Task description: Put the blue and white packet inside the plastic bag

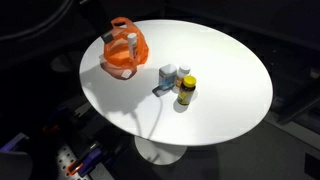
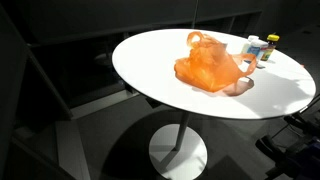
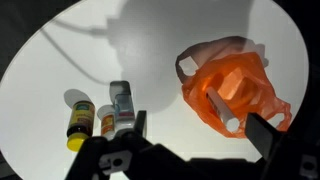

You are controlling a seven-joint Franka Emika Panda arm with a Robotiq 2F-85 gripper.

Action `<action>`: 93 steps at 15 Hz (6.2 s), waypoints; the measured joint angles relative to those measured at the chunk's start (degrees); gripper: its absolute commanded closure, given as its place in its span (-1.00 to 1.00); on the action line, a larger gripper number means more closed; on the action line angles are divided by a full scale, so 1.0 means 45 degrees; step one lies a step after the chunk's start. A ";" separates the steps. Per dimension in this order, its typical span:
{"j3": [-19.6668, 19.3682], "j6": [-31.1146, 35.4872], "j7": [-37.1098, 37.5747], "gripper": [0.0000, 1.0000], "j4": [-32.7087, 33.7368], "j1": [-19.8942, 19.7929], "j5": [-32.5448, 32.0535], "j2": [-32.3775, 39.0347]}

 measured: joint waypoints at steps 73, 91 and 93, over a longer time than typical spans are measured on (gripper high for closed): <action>0.2366 0.1088 0.1821 0.05 0.6180 0.0210 -0.1341 0.9854; 0.3517 0.1175 -0.0848 0.55 0.5924 0.1733 0.1029 0.9277; 0.3574 0.1103 -0.1139 0.55 0.5875 0.1896 0.1193 0.9083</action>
